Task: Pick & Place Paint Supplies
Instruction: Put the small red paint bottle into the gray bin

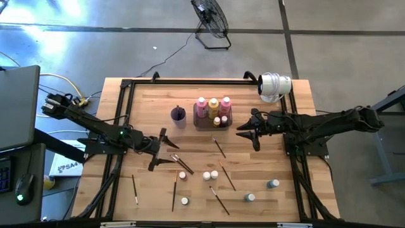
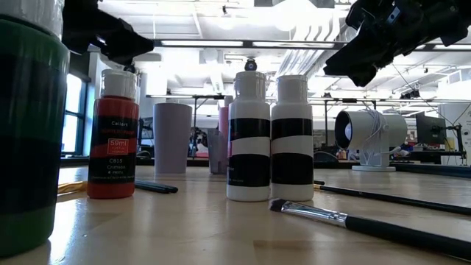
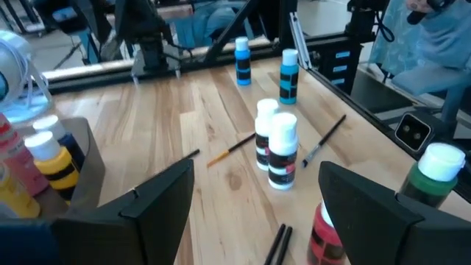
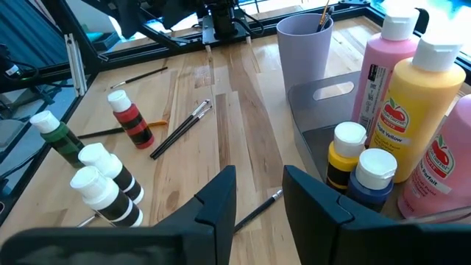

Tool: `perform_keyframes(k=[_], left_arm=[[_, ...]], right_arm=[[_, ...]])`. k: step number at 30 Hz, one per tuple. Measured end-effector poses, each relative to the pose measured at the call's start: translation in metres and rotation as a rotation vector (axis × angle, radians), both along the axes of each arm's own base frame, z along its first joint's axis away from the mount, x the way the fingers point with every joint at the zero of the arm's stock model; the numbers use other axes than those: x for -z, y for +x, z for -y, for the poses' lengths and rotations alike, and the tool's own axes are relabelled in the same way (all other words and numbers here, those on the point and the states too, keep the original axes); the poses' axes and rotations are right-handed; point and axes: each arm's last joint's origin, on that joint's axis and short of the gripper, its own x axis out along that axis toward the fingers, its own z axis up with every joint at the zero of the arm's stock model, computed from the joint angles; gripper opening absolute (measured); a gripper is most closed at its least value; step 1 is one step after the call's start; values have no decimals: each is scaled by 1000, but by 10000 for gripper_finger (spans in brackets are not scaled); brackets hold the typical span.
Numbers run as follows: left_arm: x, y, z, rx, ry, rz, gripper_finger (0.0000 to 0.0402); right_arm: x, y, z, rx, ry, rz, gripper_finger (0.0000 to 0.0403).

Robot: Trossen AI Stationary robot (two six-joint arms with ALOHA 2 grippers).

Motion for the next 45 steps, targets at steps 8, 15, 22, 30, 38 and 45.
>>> perform_keyframes(k=[8,15,22,30,38,45], left_arm=[[1,0,0,0,2,-11,287],[-1,0,0,-5,-32,0,287],[-3,0,0,-7,-56,17,287],[6,-1,0,-5,-79,-78,287],[5,-5,9,374,110,-6,287],[8,-4,8,342,105,-38,287]], right_arm=[[0,0,0,0,0,0,101],[0,0,0,0,0,0,100],[0,0,0,0,0,0,100],[-1,0,0,0,0,7,100],[-1,0,0,9,8,7,100],[-1,0,2,98,48,11,100]])
